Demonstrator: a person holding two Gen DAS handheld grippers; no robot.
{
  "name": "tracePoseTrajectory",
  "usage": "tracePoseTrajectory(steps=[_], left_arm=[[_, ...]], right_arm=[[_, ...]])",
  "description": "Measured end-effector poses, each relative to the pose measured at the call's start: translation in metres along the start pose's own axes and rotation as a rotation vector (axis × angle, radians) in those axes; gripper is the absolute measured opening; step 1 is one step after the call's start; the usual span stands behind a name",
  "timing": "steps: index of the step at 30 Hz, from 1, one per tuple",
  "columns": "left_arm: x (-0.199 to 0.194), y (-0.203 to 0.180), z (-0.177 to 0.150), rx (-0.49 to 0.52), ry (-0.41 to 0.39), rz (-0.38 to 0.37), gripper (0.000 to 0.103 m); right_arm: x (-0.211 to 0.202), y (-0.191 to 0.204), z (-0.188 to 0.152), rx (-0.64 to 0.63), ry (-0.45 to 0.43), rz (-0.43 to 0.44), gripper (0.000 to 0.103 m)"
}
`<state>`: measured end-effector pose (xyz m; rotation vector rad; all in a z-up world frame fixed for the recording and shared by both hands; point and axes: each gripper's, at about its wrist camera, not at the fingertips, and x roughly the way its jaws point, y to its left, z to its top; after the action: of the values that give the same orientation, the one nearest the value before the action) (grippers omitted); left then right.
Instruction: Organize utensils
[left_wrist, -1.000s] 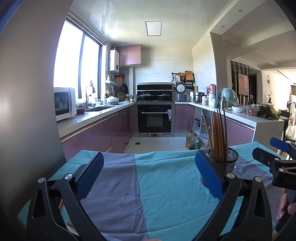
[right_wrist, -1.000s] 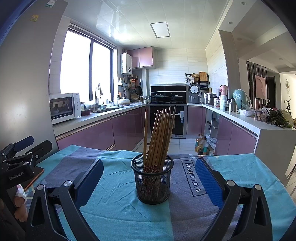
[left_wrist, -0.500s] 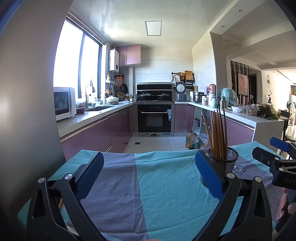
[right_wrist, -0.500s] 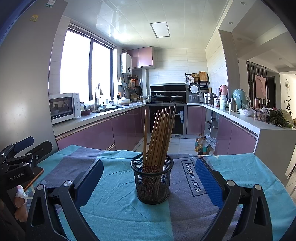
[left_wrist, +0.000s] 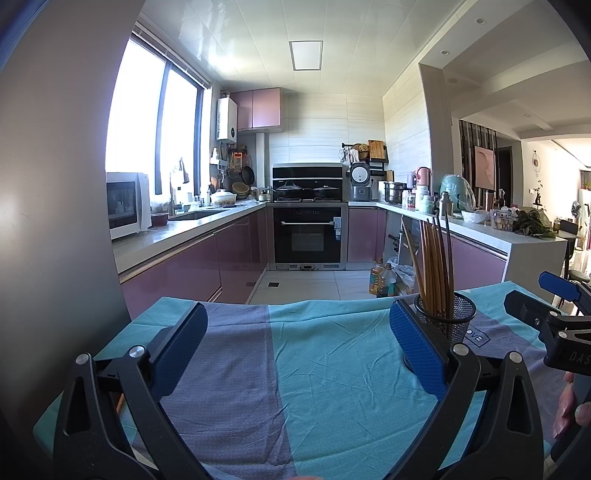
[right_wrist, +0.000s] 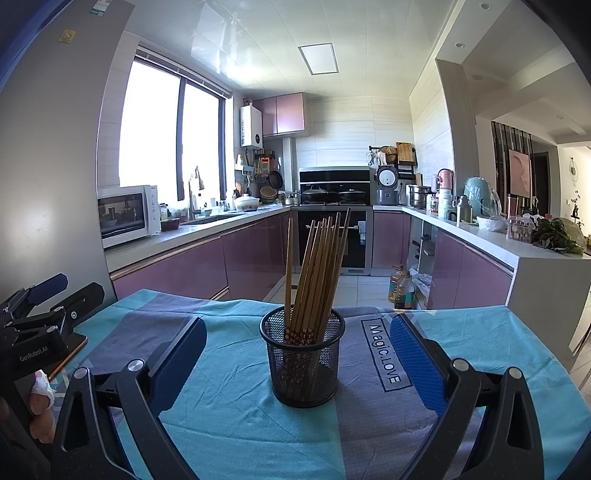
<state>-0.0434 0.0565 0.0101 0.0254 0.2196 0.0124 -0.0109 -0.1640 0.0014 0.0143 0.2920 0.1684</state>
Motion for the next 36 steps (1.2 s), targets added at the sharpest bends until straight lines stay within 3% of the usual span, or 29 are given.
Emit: tracePoseTrajectory(steps=[36], left_arm=[[0.0019, -0.0009, -0.0004, -0.001, 0.002, 0.001, 0.097]], right_arm=[[-0.0012, 0.0002, 0.0006, -0.003, -0.001, -0.007, 0.096]])
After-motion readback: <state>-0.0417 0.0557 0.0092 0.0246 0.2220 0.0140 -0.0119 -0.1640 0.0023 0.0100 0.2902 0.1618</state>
